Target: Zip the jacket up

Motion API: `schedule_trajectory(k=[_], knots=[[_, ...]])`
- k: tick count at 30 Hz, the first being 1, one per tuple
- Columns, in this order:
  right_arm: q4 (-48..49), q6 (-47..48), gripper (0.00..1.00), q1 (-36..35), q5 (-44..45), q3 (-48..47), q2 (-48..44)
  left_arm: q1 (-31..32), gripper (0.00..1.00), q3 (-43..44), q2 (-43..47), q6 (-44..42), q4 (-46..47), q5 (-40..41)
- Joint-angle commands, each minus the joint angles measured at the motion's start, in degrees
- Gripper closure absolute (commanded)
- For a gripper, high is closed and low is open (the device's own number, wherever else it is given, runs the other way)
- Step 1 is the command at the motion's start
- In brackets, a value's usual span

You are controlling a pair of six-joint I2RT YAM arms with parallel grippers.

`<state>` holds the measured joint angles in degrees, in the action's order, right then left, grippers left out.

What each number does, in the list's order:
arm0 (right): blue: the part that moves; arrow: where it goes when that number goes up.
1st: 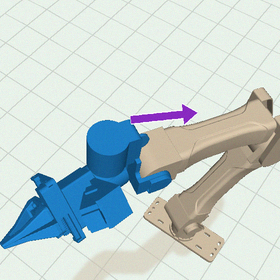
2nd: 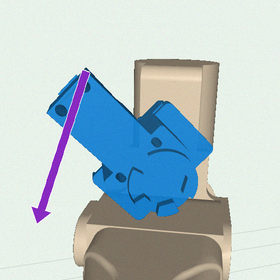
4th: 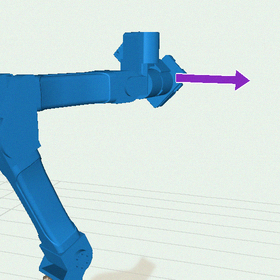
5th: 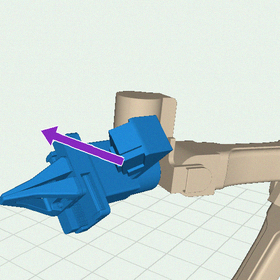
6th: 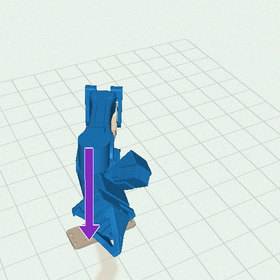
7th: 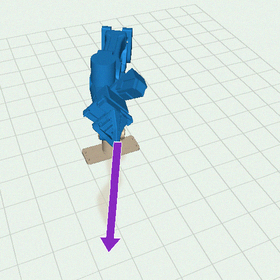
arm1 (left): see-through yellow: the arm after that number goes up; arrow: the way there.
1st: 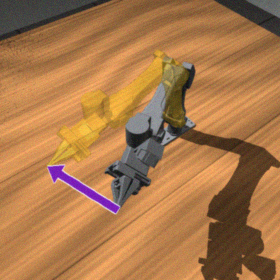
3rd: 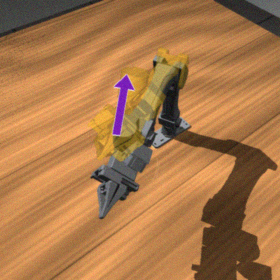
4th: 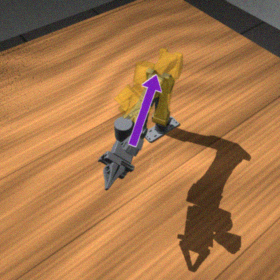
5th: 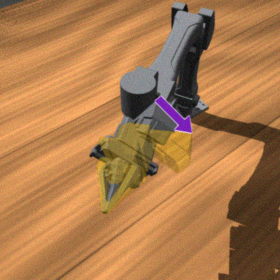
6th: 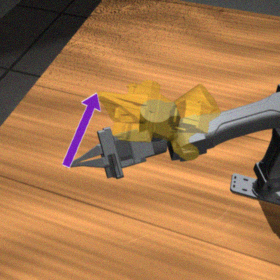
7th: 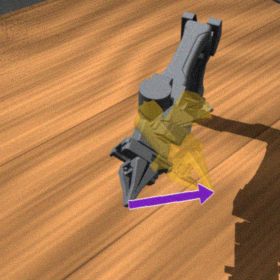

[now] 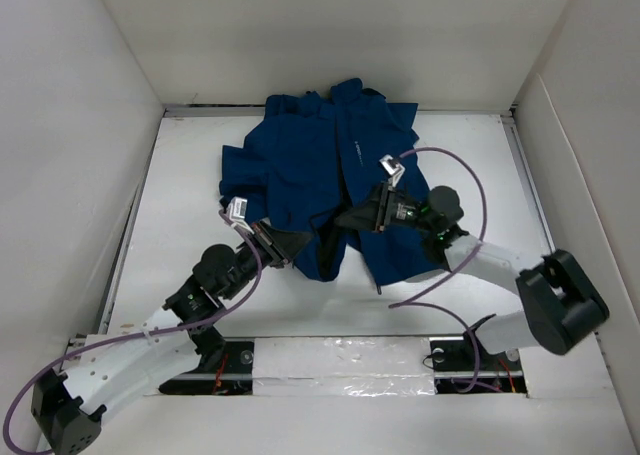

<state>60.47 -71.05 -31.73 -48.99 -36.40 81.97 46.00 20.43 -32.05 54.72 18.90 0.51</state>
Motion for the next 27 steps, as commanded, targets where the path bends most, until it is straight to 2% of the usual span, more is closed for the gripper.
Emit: schedule_trajectory(k=[1, 2, 3, 4, 6, 7, 9, 10, 13, 14, 16, 17, 18, 20, 24, 27], knots=[[-14.5, 13.3, 0.41, 1.4, 5.6, 3.6, -8.6, -0.2, 1.00, 4.9, -0.8, 3.8, -1.0, 5.0], [-19.2, 16.1, 0.67, 1.4, 7.8, 5.4, -10.9, -0.2, 1.00, 5.6, -1.1, 4.1, -1.1, 5.4], [-24.1, 19.2, 0.84, 0.9, 10.2, 6.1, -13.4, -0.2, 1.00, 5.9, -1.3, 4.2, -1.0, 5.5], [-34.9, 25.1, 0.97, 0.1, 16.8, 6.7, -18.8, -0.2, 1.00, 6.0, -1.7, 4.3, -0.7, 5.7], [-44.9, 29.4, 1.00, -2.9, 24.3, 9.0, -24.6, -0.2, 1.00, 6.5, -2.1, 4.3, 0.4, 5.6], [-52.1, 31.0, 1.00, -3.9, 31.1, 10.2, -27.5, -0.2, 1.00, 6.6, -2.4, 4.3, 0.7, 5.6], [-58.9, 31.1, 1.00, -5.3, 36.6, 12.8, -37.0, -0.2, 1.00, 6.7, -2.8, 3.7, 1.4, 5.3], [-66.5, 30.4, 1.00, -5.9, 41.5, 14.9, -40.3, -0.2, 1.00, 6.6, -3.2, 3.6, 1.5, 5.0], [-77.7, 26.9, 1.00, -7.4, 47.4, 17.6, -51.5, -0.2, 1.00, 5.2, -5.9, 3.3, 3.4, 2.2], [-79.6, 24.8, 0.97, -7.4, 47.8, 19.9, -55.4, -0.2, 1.00, 4.2, -7.5, 3.4, 4.6, -0.1], [-79.7, 23.6, 0.88, -7.9, 46.7, 22.0, -57.4, -0.8, 1.00, 3.1, -8.9, 3.6, 5.1, -0.2], [-79.5, 23.3, 0.82, -7.9, 46.2, 23.4, -57.6, -2.0, 1.00, 2.6, -9.4, 3.5, 6.3, -3.6], [-79.3, 23.3, 0.71, -8.5, 45.8, 23.7, -57.3, -2.6, 1.00, 1.2, -9.9, 3.5, 7.4, -5.2], [-78.6, 24.5, 0.62, -9.4, 46.0, 23.5, -54.0, -3.8, 1.00, -0.3, -10.1, 3.7, 9.8, -7.7], [-78.7, 28.1, 0.44, -14.0, 51.0, 17.7, -45.0, -3.8, 1.00, -1.9, -8.6, 3.1, 8.6, -6.8], [-80.0, 30.9, 0.38, -16.3, 55.8, 13.8, -38.2, -3.8, 1.00, -1.6, -7.0, 2.3, 5.6, -5.9]])
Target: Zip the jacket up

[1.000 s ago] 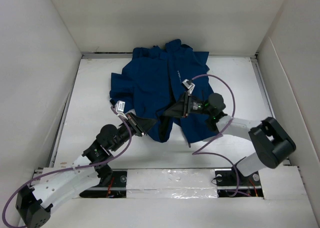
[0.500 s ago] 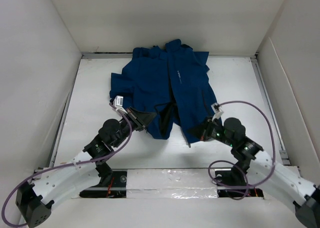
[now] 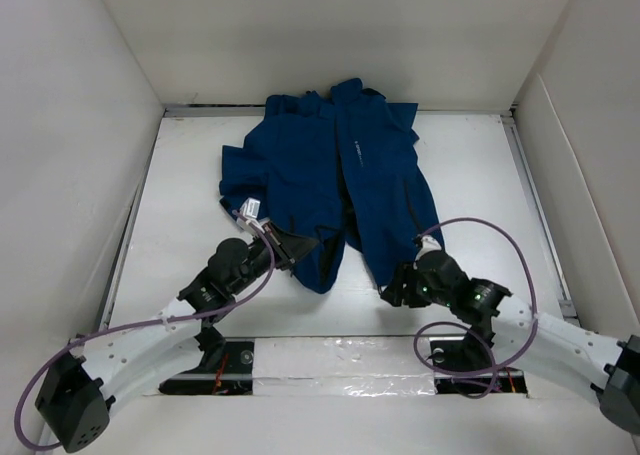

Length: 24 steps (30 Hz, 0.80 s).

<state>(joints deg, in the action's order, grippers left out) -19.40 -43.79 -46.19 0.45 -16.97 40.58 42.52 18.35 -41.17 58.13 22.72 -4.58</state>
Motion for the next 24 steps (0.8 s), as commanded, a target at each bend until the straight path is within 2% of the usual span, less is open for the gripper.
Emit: schedule_trajectory(k=[1, 9, 24], knots=[[-0.3, 4.8, 0.38, -3.4, 8.7, -7.8, 4.8, -0.3, 1.00, 0.3, 3.2, -1.3, 1.3, -0.3], [-2.0, 9.1, 0.39, -7.5, 14.1, -17.6, 20.3, -0.3, 1.00, 0.3, 4.6, -1.8, -1.7, -0.1], [-4.6, 12.4, 0.47, -9.8, 17.4, -24.1, 32.2, -0.3, 1.00, -0.2, 3.7, -1.8, -0.5, -0.6]])
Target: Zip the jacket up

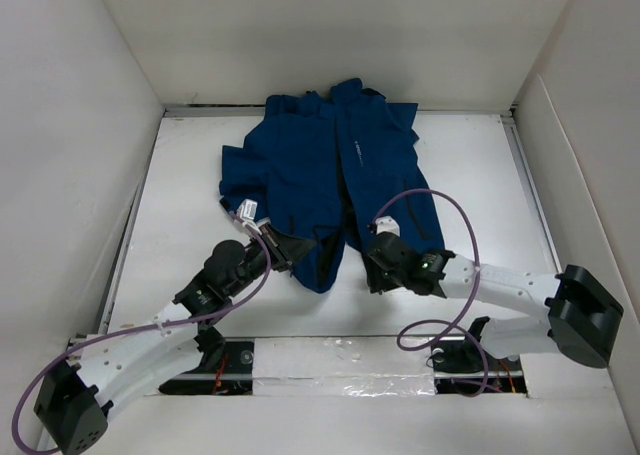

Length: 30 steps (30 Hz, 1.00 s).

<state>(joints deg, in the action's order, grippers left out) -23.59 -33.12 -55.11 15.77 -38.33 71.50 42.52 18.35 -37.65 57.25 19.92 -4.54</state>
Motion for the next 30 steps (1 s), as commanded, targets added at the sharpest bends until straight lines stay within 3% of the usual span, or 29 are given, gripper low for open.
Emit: schedule_trajectory(k=[1, 6, 13, 16, 22, 25, 30], knots=[[-0.5, 1.9, 0.47, -0.9, 2.1, -3.1, 1.8, -0.3, 1.00, -0.4, 0.4, -0.7, 2.3, -0.7], [-0.7, 2.3, 0.48, -1.5, 2.7, -3.7, 4.9, -0.3, 1.00, -0.1, 0.6, -0.9, 2.1, -0.4], [-1.0, 0.9, 0.58, -1.5, 5.7, -2.9, 4.6, -0.3, 1.00, -0.1, 0.7, -1.0, 2.3, -0.5], [-0.8, 0.0, 0.71, -1.5, 5.9, -2.6, 5.0, -0.3, 1.00, -0.5, 0.7, -0.8, 2.7, -0.6], [0.2, -0.9, 0.85, -1.5, 5.8, -1.7, 4.6, -0.3, 1.00, -0.2, 0.6, -0.9, 2.7, -1.0], [0.0, -1.7, 0.96, -1.5, 6.5, -0.7, 2.6, -0.3, 1.00, -0.3, 1.0, -0.7, 2.8, -1.2], [1.1, -2.5, 1.00, -0.4, 5.9, 1.1, 1.7, -0.3, 1.00, -0.7, 1.2, -0.7, 3.4, -1.4]])
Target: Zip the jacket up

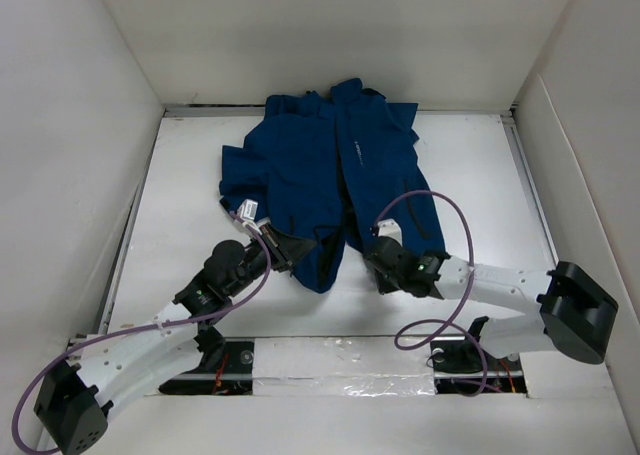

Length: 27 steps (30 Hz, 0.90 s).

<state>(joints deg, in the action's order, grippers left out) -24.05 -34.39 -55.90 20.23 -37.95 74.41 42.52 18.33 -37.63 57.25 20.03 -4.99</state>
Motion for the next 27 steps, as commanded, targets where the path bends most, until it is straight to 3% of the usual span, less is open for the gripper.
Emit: schedule_trajectory(k=[1, 12, 20, 27], knots=[[2.2, -1.4, 1.00, 0.4, 1.2, 1.5, -1.3, -0.3, 1.00, -0.6, 1.1, -0.7, 3.3, -1.2], [11.0, -2.3, 1.00, 4.6, -2.8, 7.8, -4.4, -0.3, 1.00, -1.0, 0.9, -0.4, 4.1, -2.0], [16.8, -4.5, 1.00, 10.3, -7.3, 15.9, -17.5, -0.3, 1.00, -1.9, 1.3, 0.2, 4.5, -2.0], [32.5, -4.8, 1.00, 16.3, -24.9, 25.2, -24.2, -0.3, 1.00, -2.0, 0.0, -0.8, 6.2, -3.3]])
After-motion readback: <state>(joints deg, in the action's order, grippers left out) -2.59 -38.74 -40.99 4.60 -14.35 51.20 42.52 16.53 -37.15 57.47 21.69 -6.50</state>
